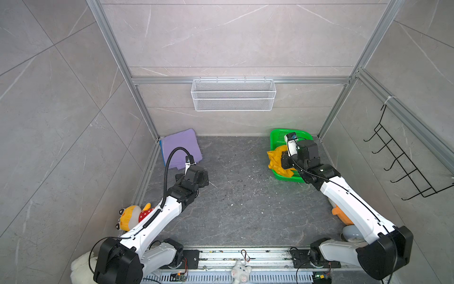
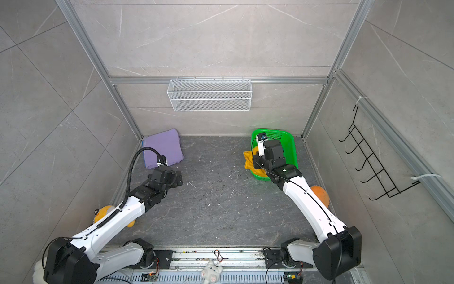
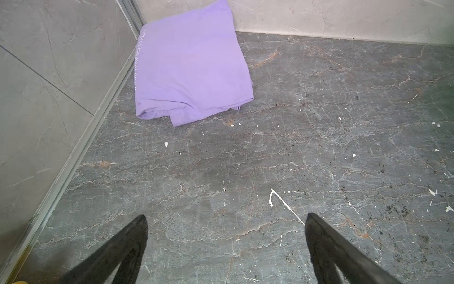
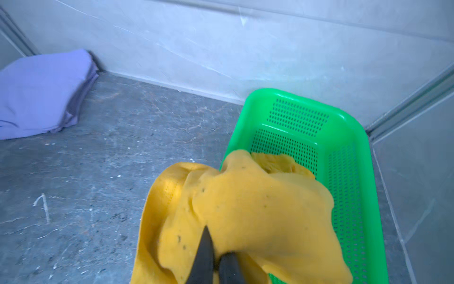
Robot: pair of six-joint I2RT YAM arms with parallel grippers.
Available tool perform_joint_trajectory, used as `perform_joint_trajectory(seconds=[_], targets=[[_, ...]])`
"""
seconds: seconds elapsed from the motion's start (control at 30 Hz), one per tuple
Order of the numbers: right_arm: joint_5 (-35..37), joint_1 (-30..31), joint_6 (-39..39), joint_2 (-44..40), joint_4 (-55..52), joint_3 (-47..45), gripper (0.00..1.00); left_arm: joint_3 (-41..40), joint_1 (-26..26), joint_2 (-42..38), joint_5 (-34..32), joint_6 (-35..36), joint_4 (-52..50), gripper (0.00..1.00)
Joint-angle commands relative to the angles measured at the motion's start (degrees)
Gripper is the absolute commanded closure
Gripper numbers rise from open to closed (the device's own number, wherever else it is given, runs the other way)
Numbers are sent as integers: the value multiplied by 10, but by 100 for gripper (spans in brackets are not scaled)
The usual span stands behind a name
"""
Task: Fold and stack t-shirts
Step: Pick up the T-shirt from the basket, then place the T-shirt at the center of the table.
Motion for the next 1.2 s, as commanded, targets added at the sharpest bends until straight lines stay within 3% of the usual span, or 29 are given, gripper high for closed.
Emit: perform_joint_trajectory(seconds=[0.0,0.2,0.33,0.43,0.57,0.67,0.77,0.87,0.97,1.07,1.17], targets=[[34,63,-36,-53,-31,55,100,14,6,-10,15,-2,14,0],[2,226,-59,-30,-120,186,100,37,38,-12,69,-23,-14,0],[34,359,-76,11,-135,231,100,45,61,-20,91,-27,-20,0],[59,426,-63,34,-120,226,100,44,81,-23,83,-43,-36,0],[84,435,-15,47,-77,150,100,30,111,-26,52,-70,-58,0],[133,435,11,49,-53,88,100,6,116,-28,-25,-62,-56,0],[174,429,26,50,-38,37,96,-44,115,-44,-95,-3,23,0],[162,404,45,54,-29,-1,91,-100,120,-58,-138,79,124,0],[139,384,43,59,-12,-39,75,-117,135,-53,-172,123,159,0],[88,376,27,65,-4,-62,49,-157,162,-46,-180,139,237,0],[65,370,26,67,-7,-75,35,-224,183,-22,-99,155,401,0]])
